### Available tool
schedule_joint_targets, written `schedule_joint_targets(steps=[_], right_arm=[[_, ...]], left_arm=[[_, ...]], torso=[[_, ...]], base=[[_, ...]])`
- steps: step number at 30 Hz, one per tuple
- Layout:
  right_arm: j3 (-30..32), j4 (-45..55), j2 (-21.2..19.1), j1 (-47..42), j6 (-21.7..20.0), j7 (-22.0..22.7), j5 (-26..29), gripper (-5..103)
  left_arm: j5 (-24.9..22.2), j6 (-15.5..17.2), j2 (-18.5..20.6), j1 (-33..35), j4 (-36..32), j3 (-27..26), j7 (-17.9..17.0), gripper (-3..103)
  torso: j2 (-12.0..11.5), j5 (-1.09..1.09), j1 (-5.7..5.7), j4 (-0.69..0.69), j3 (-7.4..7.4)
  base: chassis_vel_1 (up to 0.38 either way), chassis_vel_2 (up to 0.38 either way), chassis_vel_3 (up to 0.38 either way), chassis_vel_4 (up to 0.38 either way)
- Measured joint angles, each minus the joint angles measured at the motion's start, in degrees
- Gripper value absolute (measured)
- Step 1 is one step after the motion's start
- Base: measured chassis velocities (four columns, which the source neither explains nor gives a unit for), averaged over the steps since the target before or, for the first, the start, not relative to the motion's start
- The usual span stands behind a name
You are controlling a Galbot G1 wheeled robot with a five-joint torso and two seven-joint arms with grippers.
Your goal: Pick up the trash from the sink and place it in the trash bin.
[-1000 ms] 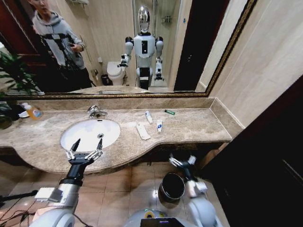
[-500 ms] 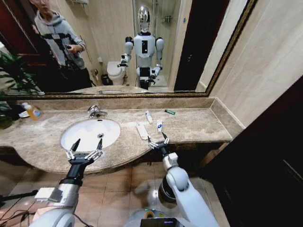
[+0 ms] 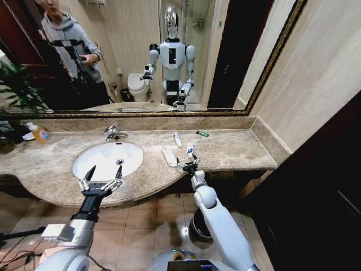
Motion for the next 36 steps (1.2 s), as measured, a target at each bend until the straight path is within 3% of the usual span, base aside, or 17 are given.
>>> schedule_joint_targets(steps=[4, 7, 12, 16, 17, 19, 21, 24, 36], right_arm=[[0.7, -2.73, 0.2, 1.8, 0.43, -0.19, 0.08, 98], [0.97, -3.97, -0.14, 2.64, 0.81, -0.54, 0.36, 85], [1.05, -4.14, -0.43, 2.84, 1.01, -0.79, 0.66, 73], [1.15, -4.18, -0.51, 3.14, 1.17, -0.87, 1.07, 51], [1.15, -4.18, -0.51, 3.14, 1.17, -0.87, 1.07, 51], [1.18, -3.95, -0.77, 3.15, 1.18, -0.92, 1.35, 41], [1.21, -3.78, -0.94, 3.15, 1.18, -0.96, 1.46, 41], [1.34, -3.32, -1.42, 3.01, 1.23, -1.12, 1.78, 27], [2.96, 2.84, -3.06, -0.51, 2.06, -1.7, 2.2, 25]], left_arm=[[0.0, 0.0, 0.0, 0.0, 0.0, 0.0, 0.0, 100], [0.0, 0.0, 0.0, 0.0, 0.0, 0.0, 0.0, 100], [0.0, 0.0, 0.0, 0.0, 0.0, 0.0, 0.0, 100], [0.0, 0.0, 0.0, 0.0, 0.0, 0.0, 0.0, 100], [0.0, 0.0, 0.0, 0.0, 0.0, 0.0, 0.0, 100], [0.0, 0.0, 0.0, 0.0, 0.0, 0.0, 0.0, 100], [0.0, 0.0, 0.0, 0.0, 0.0, 0.0, 0.0, 100], [0.0, 0.0, 0.0, 0.0, 0.0, 0.0, 0.0, 100], [0.0, 0.0, 0.0, 0.0, 0.0, 0.0, 0.0, 100]], torso=[[0.0, 0.0, 0.0, 0.0, 0.0], [0.0, 0.0, 0.0, 0.0, 0.0], [0.0, 0.0, 0.0, 0.0, 0.0], [0.0, 0.0, 0.0, 0.0, 0.0], [0.0, 0.0, 0.0, 0.0, 0.0], [0.0, 0.0, 0.0, 0.0, 0.0], [0.0, 0.0, 0.0, 0.0, 0.0], [0.0, 0.0, 0.0, 0.0, 0.0], [0.01, 0.01, 0.0, 0.0, 0.0]], base=[[0.0, 0.0, 0.0, 0.0], [0.0, 0.0, 0.0, 0.0], [0.0, 0.0, 0.0, 0.0], [0.0, 0.0, 0.0, 0.0], [0.0, 0.0, 0.0, 0.0], [0.0, 0.0, 0.0, 0.0], [0.0, 0.0, 0.0, 0.0], [0.0, 0.0, 0.0, 0.0], [0.0, 0.0, 0.0, 0.0]])
